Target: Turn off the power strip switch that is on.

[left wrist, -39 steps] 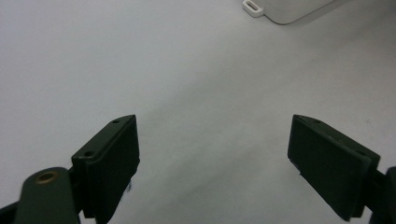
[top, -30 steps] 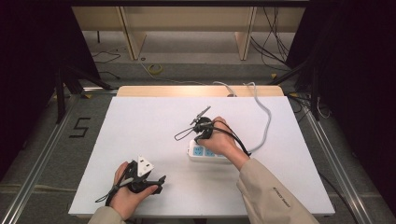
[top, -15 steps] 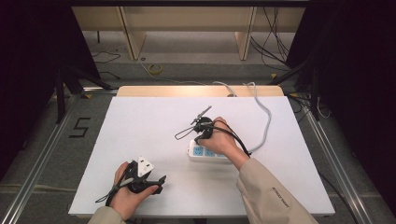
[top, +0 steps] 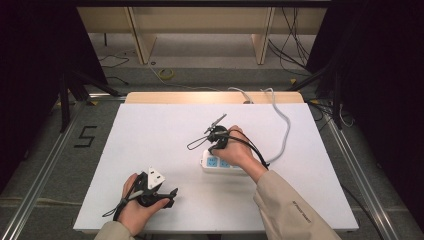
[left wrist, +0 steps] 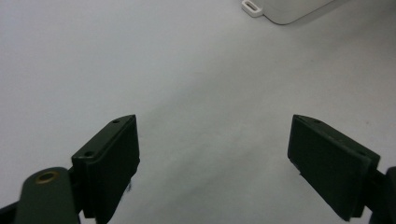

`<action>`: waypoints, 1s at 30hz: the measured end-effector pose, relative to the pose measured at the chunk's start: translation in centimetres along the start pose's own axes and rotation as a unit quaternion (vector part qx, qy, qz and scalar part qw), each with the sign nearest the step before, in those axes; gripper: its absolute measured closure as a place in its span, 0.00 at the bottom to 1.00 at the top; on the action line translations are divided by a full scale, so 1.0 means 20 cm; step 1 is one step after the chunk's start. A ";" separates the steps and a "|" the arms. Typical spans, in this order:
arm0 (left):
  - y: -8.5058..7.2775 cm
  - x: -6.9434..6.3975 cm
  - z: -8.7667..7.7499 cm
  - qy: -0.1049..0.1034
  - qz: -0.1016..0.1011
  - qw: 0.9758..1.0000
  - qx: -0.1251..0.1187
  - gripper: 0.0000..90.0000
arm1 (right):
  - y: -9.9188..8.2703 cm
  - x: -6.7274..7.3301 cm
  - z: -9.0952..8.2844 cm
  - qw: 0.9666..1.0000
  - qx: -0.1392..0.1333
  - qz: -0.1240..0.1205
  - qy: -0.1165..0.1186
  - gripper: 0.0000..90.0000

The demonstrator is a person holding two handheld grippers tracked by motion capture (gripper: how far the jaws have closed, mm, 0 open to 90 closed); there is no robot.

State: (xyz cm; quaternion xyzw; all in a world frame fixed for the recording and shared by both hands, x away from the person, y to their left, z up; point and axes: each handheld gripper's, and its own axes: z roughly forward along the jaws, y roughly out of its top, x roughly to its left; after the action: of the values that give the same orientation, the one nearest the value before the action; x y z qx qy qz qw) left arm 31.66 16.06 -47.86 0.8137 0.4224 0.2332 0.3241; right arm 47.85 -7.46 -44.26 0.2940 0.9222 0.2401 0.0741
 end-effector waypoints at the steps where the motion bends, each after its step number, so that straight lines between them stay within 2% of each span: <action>1: 0.00 0.00 0.00 0.000 0.000 1.000 -0.001 0.18 | 0.00 0.00 0.00 1.000 0.000 0.000 0.000 1.00; 5: 0.00 0.00 0.00 0.001 -0.004 1.000 -0.003 0.18 | 0.00 0.00 -0.01 1.000 -0.001 -0.003 0.000 1.00; 6: 0.00 0.00 0.00 0.001 -0.001 1.000 0.000 0.18 | 0.00 0.00 -0.01 1.000 -0.011 0.001 0.002 1.00; 9: 0.00 0.00 0.00 0.001 -0.001 1.000 -0.002 0.18 | -0.01 0.00 -0.02 1.000 -0.007 -0.005 -0.003 1.00; 13: 0.00 0.00 0.00 0.000 -0.003 1.000 -0.001 0.18 | -0.02 -0.01 -0.04 1.000 -0.016 0.002 -0.004 1.00; 15: 0.00 0.00 0.00 0.000 -0.002 1.000 0.000 0.18 | -0.02 -0.02 -0.05 1.000 -0.016 -0.003 -0.005 1.00; 20: 0.00 0.00 0.00 0.000 0.000 1.000 0.000 0.18 | -0.03 -0.02 -0.07 1.000 -0.012 0.003 -0.002 1.00; 30: 0.00 0.00 0.00 0.001 -0.002 1.000 0.000 0.18 | -0.09 -0.03 -0.10 1.000 -0.013 -0.010 -0.002 1.00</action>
State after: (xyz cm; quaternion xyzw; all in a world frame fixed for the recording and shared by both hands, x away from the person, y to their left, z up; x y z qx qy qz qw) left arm 31.62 16.09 -47.92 0.8131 0.4240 0.2331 0.3239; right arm 46.82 -9.83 -43.31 0.2845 0.9217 0.2508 0.0816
